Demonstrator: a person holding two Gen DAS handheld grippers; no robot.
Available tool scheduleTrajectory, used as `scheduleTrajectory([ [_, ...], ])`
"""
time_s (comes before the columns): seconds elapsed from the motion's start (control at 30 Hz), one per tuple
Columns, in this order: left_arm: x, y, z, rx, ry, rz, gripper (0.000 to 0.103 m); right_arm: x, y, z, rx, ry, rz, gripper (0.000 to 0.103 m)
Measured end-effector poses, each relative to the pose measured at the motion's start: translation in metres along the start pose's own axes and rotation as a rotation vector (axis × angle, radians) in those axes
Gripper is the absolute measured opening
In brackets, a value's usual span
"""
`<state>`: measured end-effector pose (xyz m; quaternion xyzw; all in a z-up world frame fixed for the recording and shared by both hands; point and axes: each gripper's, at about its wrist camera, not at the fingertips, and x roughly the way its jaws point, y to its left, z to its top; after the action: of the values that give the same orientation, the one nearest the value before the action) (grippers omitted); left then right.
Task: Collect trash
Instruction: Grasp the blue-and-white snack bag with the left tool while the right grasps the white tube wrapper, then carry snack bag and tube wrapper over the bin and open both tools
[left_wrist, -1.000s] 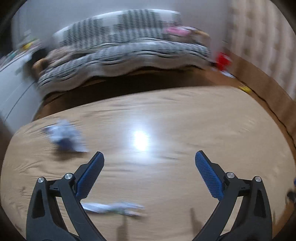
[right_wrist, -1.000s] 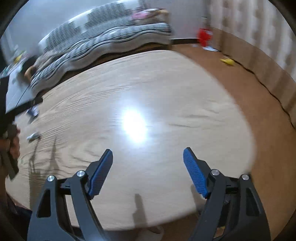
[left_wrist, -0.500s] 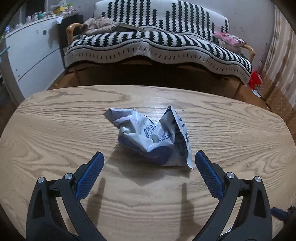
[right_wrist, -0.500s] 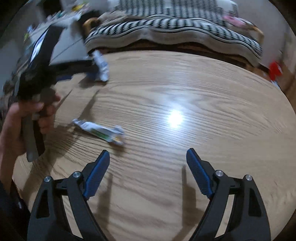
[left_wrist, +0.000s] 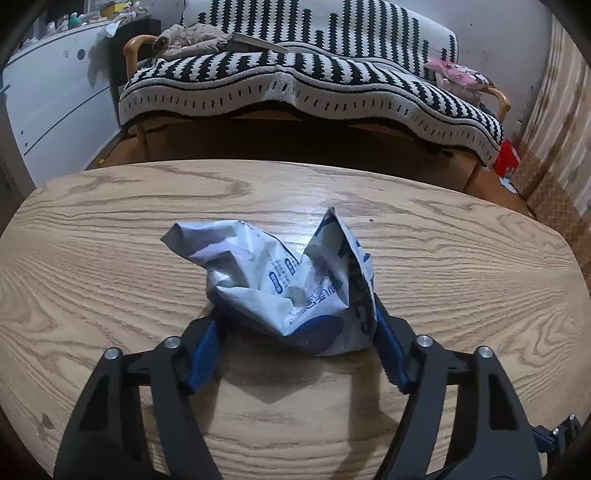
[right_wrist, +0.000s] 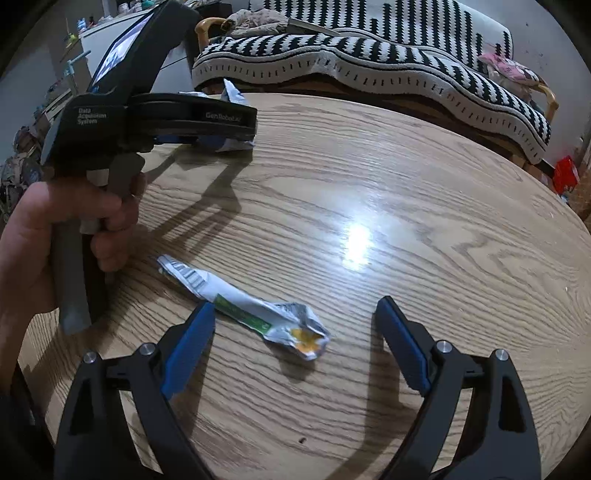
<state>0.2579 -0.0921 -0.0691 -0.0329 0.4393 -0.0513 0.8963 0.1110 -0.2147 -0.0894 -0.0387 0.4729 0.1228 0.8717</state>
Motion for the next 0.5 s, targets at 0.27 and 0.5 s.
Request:
scheduleTrajectory([
  [0.27, -0.021, 0.009, -0.005, -0.007, 0.009, 0.004, 0.062, 0.0, 0.017, 0.003, -0.05, -0.011, 0.014, 0.033],
  [0.5, -0.053, -0.009, -0.017, 0.05, -0.016, -0.005, 0.062, -0.023, -0.001, -0.007, 0.037, 0.004, 0.065, 0.013],
])
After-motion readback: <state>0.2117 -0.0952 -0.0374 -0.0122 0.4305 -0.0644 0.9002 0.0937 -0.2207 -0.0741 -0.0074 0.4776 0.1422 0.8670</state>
